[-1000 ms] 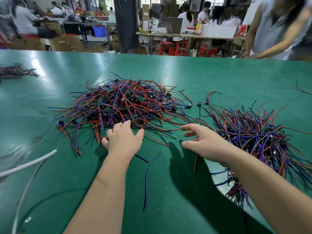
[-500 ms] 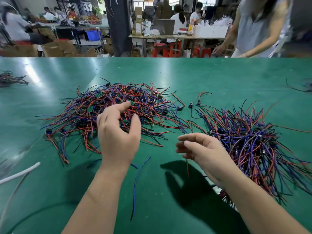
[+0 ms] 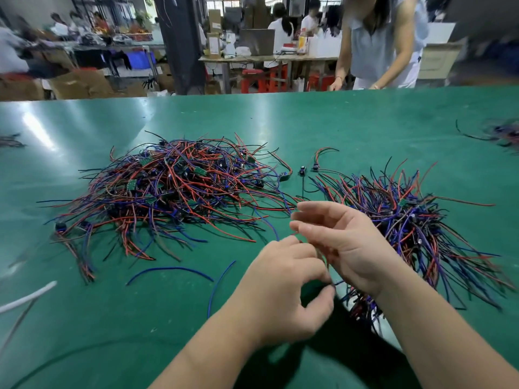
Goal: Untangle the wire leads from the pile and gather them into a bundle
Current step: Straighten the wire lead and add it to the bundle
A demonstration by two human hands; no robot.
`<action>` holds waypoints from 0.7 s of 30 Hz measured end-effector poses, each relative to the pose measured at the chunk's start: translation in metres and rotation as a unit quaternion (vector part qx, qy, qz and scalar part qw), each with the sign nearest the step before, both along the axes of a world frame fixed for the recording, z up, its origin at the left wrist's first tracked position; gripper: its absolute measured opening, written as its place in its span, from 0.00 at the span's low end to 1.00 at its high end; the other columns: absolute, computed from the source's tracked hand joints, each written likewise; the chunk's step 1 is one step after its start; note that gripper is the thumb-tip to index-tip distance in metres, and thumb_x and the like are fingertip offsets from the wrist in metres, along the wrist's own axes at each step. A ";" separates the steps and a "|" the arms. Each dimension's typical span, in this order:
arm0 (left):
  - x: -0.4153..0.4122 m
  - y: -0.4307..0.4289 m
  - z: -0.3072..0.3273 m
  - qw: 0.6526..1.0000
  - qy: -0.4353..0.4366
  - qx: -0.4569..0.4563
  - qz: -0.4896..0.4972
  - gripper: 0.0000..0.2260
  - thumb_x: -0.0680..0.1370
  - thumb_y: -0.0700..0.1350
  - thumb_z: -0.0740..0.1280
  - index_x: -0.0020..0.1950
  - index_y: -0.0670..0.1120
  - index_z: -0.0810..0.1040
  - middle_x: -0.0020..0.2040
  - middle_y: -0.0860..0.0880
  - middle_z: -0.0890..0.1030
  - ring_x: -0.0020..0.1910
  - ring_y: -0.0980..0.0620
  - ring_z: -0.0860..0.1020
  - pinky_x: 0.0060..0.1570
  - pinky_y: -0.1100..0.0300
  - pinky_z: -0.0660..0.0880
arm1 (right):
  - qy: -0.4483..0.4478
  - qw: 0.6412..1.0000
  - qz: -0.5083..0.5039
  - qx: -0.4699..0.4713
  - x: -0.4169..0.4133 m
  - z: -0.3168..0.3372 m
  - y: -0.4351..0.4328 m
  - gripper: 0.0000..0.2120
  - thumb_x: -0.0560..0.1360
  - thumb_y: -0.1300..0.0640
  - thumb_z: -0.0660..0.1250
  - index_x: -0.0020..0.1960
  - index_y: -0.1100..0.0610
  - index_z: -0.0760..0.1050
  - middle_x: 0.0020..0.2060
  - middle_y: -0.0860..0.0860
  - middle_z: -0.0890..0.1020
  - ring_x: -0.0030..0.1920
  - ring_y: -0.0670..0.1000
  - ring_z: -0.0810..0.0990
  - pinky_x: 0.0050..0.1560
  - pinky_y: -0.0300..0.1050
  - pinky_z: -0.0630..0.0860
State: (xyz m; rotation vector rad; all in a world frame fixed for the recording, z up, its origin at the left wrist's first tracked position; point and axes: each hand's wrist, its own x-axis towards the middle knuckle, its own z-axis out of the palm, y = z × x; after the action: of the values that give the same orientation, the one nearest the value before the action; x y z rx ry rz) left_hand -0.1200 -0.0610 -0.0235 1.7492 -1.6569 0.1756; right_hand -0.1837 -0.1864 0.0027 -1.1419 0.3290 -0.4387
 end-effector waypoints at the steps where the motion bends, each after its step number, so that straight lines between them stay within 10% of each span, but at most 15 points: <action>1: 0.002 0.000 0.000 1.000 0.002 0.003 0.031 0.11 0.73 0.50 0.64 0.32 0.46 0.75 0.32 0.50 0.75 0.36 0.46 0.73 0.40 0.51 0.72 | -0.017 1.000 -0.023 0.001 0.001 0.001 0.000 0.15 0.60 0.67 0.71 0.46 0.61 0.79 0.40 0.55 0.85 0.41 0.48 0.84 0.39 0.34 0.78; 4: 0.012 0.002 0.000 0.981 0.092 0.027 0.170 0.20 0.76 0.55 0.57 0.28 0.44 0.64 0.26 0.49 0.67 0.33 0.42 0.72 0.33 0.51 0.68 | -0.107 0.990 -0.052 0.072 0.001 0.009 -0.003 0.10 0.63 0.68 0.67 0.40 0.58 0.82 0.37 0.53 0.84 0.37 0.46 0.83 0.37 0.31 0.76; 7: 0.021 0.004 -0.003 0.956 0.153 0.049 0.244 0.24 0.75 0.58 0.54 0.35 0.41 0.76 0.29 0.46 0.76 0.37 0.42 0.76 0.38 0.50 0.72 | -0.164 0.972 -0.043 0.164 -0.005 0.019 -0.008 0.12 0.66 0.66 0.64 0.37 0.55 0.84 0.38 0.51 0.84 0.36 0.43 0.82 0.35 0.29 0.76; 11: 0.018 0.002 0.002 0.936 0.307 0.018 0.170 0.14 0.72 0.58 0.61 0.40 0.51 0.81 0.32 0.60 0.78 0.34 0.61 0.75 0.38 0.65 0.70 | -0.194 0.952 -0.045 0.232 -0.006 0.021 -0.006 0.11 0.66 0.66 0.64 0.38 0.57 0.84 0.38 0.53 0.83 0.36 0.44 0.82 0.33 0.30 0.75; 15: 0.014 -0.005 0.008 0.836 0.547 -0.041 0.009 0.09 0.71 0.50 0.70 0.51 0.53 0.81 0.52 0.58 0.83 0.51 0.62 0.80 0.45 0.73 0.72 | -0.185 0.950 -0.036 0.247 -0.003 0.019 -0.002 0.09 0.59 0.65 0.70 0.37 0.58 0.84 0.38 0.54 0.83 0.35 0.45 0.82 0.32 0.30 0.75; 21: 0.020 0.000 0.016 0.820 0.548 -0.166 0.011 0.10 0.74 0.53 0.64 0.51 0.56 0.83 0.53 0.55 0.84 0.55 0.57 0.80 0.50 0.65 0.74 | -0.120 0.971 -0.035 0.205 0.000 0.014 0.000 0.10 0.64 0.66 0.66 0.36 0.56 0.84 0.38 0.53 0.84 0.36 0.45 0.83 0.32 0.31 0.77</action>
State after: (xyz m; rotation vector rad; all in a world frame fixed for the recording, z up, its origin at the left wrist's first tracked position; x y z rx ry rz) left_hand -0.1001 -0.0608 -0.0080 1.1780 -0.6814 -0.4478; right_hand -0.1842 -0.1863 0.0166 -0.6670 0.2349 -0.5366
